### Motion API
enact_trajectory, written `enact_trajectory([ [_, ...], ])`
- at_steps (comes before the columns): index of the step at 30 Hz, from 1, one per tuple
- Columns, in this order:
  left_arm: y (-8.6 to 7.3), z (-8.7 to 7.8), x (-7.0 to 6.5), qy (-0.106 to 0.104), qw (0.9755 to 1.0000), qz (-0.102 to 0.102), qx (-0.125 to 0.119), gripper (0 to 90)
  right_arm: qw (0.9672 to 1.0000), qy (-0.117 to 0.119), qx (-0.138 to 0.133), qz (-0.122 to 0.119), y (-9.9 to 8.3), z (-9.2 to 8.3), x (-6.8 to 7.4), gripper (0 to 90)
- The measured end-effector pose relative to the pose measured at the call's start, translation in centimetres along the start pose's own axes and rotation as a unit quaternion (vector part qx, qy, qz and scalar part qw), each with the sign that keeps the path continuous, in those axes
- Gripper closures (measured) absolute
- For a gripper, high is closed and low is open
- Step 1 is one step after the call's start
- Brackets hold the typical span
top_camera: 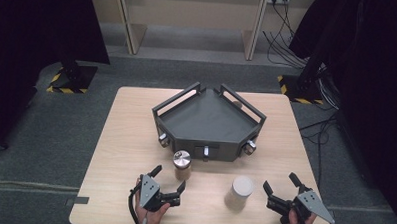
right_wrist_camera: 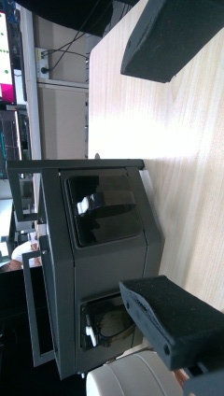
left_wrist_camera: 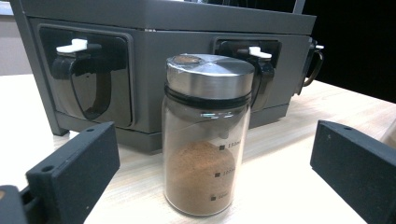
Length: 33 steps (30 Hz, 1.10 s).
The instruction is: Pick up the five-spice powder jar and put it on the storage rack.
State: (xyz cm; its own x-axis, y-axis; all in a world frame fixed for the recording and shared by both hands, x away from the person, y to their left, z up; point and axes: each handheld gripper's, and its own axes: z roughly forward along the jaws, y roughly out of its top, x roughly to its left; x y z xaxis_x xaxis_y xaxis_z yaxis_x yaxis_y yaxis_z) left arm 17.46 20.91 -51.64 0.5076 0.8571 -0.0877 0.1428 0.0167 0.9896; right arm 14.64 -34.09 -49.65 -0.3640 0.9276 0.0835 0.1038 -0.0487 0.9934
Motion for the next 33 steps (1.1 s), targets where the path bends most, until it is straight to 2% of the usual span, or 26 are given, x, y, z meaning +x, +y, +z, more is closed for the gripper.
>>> enact_trajectory([
  [21,0.8,1.2,-0.2,0.005,1.0,-0.006,0.006,0.5,1.0,-0.002,0.0,0.005,0.0,-0.1,-0.1,0.9],
  [26,1.3,2.2,0.5,-0.005,0.9997,-0.024,0.01,0.2,1.0,-0.001,0.001,0.005,0.0,-0.1,-0.1,0.9],
  [29,1.4,2.4,0.7,-0.007,0.9996,-0.025,0.011,0.2,1.0,-0.002,0.001,0.006,-0.1,0.0,0.0,0.9],
  [33,1.8,3.0,0.5,-0.007,0.9997,-0.017,0.014,0.1,1.0,-0.002,0.001,0.008,-0.1,0.0,-0.1,0.9],
])
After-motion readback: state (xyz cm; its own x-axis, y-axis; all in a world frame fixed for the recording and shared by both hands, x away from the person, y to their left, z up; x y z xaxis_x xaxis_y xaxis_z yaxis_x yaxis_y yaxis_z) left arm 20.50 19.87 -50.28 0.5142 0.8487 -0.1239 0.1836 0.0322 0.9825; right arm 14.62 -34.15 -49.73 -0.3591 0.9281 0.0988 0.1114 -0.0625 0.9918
